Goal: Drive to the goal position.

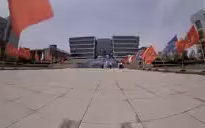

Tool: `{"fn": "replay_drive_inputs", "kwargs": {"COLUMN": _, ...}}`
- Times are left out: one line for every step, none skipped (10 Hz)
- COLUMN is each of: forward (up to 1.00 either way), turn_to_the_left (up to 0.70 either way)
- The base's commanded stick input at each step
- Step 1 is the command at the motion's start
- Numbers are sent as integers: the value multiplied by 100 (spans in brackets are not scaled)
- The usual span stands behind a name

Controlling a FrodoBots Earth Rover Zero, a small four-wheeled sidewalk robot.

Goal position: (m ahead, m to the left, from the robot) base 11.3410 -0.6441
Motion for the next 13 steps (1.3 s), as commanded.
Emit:
{"fn": "replay_drive_inputs", "kwargs": {"forward": 100, "turn_to_the_left": 0}}
{"fn": "replay_drive_inputs", "kwargs": {"forward": 100, "turn_to_the_left": 0}}
{"fn": "replay_drive_inputs", "kwargs": {"forward": 100, "turn_to_the_left": 0}}
{"fn": "replay_drive_inputs", "kwargs": {"forward": 100, "turn_to_the_left": 0}}
{"fn": "replay_drive_inputs", "kwargs": {"forward": 100, "turn_to_the_left": 0}}
{"fn": "replay_drive_inputs", "kwargs": {"forward": 100, "turn_to_the_left": 0}}
{"fn": "replay_drive_inputs", "kwargs": {"forward": 100, "turn_to_the_left": 0}}
{"fn": "replay_drive_inputs", "kwargs": {"forward": 100, "turn_to_the_left": 0}}
{"fn": "replay_drive_inputs", "kwargs": {"forward": 100, "turn_to_the_left": 0}}
{"fn": "replay_drive_inputs", "kwargs": {"forward": 100, "turn_to_the_left": 0}}
{"fn": "replay_drive_inputs", "kwargs": {"forward": 100, "turn_to_the_left": 0}}
{"fn": "replay_drive_inputs", "kwargs": {"forward": 100, "turn_to_the_left": 0}}
{"fn": "replay_drive_inputs", "kwargs": {"forward": 100, "turn_to_the_left": 0}}
